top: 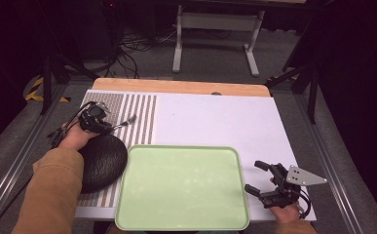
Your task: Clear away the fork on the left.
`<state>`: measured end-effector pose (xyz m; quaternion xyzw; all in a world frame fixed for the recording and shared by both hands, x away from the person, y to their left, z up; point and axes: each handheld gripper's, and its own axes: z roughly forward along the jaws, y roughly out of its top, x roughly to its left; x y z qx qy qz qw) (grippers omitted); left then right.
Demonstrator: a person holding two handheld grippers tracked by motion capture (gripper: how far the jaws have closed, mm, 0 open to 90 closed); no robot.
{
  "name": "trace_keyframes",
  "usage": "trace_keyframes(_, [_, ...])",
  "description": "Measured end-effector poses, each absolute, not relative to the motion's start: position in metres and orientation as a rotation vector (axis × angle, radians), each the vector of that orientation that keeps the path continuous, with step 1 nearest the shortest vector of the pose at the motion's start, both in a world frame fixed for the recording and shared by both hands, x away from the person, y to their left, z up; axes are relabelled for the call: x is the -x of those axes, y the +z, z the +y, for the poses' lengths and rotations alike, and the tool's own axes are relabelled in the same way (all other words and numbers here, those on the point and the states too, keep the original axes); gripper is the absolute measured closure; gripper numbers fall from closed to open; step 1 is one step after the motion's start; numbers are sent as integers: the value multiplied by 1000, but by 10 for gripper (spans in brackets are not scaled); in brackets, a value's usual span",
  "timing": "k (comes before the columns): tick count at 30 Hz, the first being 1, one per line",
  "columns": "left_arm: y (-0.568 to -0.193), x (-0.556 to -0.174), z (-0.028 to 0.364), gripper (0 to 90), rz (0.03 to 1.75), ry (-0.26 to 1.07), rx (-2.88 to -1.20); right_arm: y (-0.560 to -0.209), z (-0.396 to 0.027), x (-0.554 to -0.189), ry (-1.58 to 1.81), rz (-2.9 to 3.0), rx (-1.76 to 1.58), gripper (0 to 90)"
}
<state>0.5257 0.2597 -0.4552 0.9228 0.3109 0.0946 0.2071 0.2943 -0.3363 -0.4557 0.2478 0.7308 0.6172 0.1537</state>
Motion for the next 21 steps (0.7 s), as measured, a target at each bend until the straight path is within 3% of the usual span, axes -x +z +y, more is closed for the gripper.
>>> trace_keyframes(21, [-446, -527, 259, 778, 854, 396, -2598, -457, -338, -294, 1766, 2093, -724, 74])
